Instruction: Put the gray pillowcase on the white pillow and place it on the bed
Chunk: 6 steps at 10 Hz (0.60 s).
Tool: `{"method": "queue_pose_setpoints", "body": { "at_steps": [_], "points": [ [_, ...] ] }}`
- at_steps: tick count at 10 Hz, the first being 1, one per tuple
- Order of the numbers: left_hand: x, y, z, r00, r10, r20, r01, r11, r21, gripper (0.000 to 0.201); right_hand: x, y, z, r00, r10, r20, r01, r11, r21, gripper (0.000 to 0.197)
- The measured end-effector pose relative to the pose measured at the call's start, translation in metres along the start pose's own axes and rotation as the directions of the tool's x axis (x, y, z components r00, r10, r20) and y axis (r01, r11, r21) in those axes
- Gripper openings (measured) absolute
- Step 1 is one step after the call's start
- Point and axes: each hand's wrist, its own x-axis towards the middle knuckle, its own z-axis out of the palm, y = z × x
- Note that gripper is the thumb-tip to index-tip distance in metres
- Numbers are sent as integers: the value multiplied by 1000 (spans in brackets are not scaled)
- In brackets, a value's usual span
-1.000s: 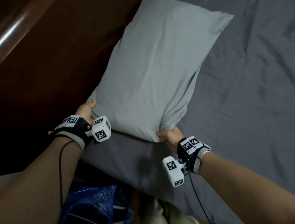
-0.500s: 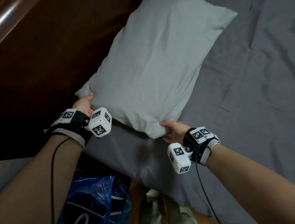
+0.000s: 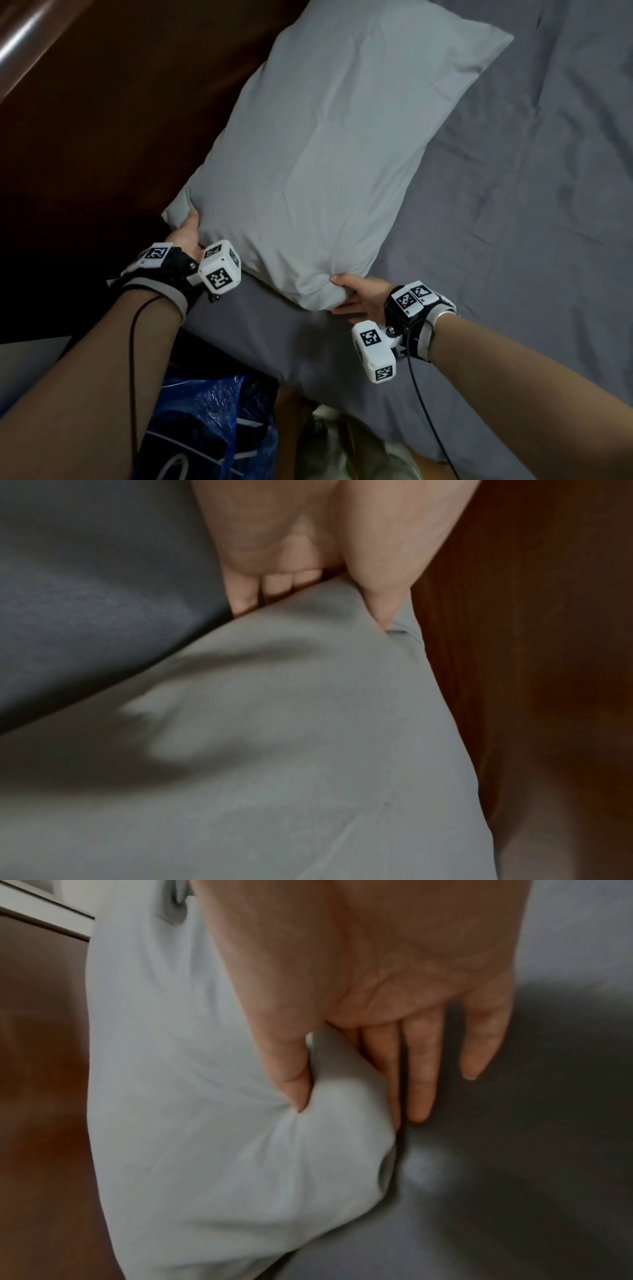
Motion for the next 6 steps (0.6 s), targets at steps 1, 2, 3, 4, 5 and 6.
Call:
{"method": "queue_pose_setpoints", "body": {
  "at_steps": [1, 2, 3, 4, 5, 6],
  "points": [
    [-4, -1, 0, 999, -15, 40, 17, 999, -50, 69, -3, -1, -3, 999, 17, -41, -20, 996, -87, 59],
    [-9, 0, -6, 995, -30, 91, 45, 985, -169, 69, -19, -6, -7, 995, -38, -88, 21, 982, -186, 64],
    [-15, 0, -14, 994, -17, 109, 52, 945, -323, 65, -33, -11, -14, 989, -94, -113, 65, 968, -243, 68],
    [-28, -3, -20, 994, 37, 102, 3, 930, -367, 59, -48, -17, -17, 976, -126, -176, 65, 947, -313, 70],
    [-45, -10, -29, 993, 57, 105, -13, 925, -380, 57, -65, -27, -21, 941, -203, -271, 100, 932, -350, 60],
    [-68, -22, -46, 985, 100, 140, -37, 920, -391, 49, -83, -38, -21, 906, -296, -302, 144, 888, -437, 60]
  ]
}}
